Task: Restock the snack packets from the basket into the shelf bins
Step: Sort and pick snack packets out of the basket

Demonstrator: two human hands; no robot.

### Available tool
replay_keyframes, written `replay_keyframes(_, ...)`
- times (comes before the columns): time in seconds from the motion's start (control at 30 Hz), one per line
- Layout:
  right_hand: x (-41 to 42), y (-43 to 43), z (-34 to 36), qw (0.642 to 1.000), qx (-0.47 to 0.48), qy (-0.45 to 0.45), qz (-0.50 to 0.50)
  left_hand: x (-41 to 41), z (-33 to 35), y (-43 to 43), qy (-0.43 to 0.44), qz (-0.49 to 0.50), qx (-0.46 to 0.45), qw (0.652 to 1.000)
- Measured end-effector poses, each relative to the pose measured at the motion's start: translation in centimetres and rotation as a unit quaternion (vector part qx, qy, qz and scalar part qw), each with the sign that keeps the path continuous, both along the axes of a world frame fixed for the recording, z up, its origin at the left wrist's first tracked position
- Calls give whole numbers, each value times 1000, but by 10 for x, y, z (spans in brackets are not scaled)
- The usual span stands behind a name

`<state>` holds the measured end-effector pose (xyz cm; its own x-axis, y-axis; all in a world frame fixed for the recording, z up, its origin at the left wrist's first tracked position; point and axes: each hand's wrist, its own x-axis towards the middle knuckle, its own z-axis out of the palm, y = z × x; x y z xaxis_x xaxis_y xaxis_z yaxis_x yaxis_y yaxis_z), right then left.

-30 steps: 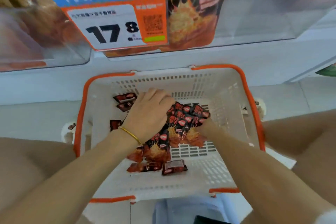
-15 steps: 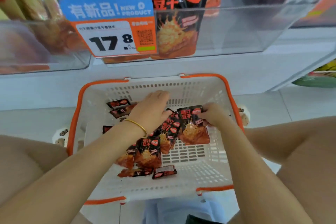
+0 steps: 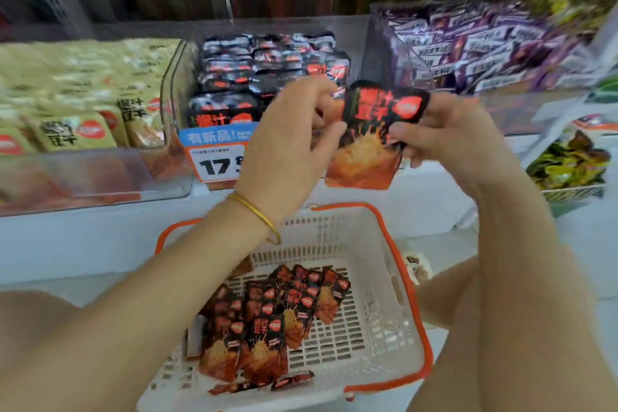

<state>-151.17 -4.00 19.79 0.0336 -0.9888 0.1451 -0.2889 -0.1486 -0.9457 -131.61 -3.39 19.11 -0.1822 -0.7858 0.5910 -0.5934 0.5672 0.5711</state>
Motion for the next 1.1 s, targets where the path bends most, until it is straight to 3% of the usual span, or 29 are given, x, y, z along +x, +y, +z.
replay_keyframes(0.07, 0, -20, 24, 991, -95, -40, -86, 6, 11, -12, -92, 63, -100, 989)
replay_keyframes(0.17, 8, -67, 36, 979, -141, 10, -148, 13, 5, -33, -258, 126, -76, 955)
replay_keyframes(0.3, 17, -136, 3, 983, 59, 137, -107, 17, -19, -45, -378, 154, 15, 913)
replay_keyframes(0.4, 25, -164, -20, 969, 144, 180, -89, 20, -29, -49, -411, 170, -14, 896)
replay_keyframes(0.5, 39, -176, -26, 971, 151, 150, -106, 19, -30, -53, -420, 181, -22, 889)
replay_keyframes(0.63, 57, -182, -27, 958, 114, 229, -131, 19, -31, -53, -428, 180, -36, 885)
replay_keyframes(0.83, 63, -184, -25, 953, 122, 244, -134, 19, -33, -52, -420, 181, -57, 887)
replay_keyframes(0.97, 54, -169, -16, 961, 109, 212, -144, 19, -31, -44, -389, 167, -101, 900)
replay_keyframes(1.03, 45, -146, -5, 967, 49, 200, -153, 17, -34, -37, -336, 131, -160, 919)
replay_keyframes(1.1, 39, -104, 9, 982, -14, 122, -141, 15, -41, -24, -279, 94, -222, 929)
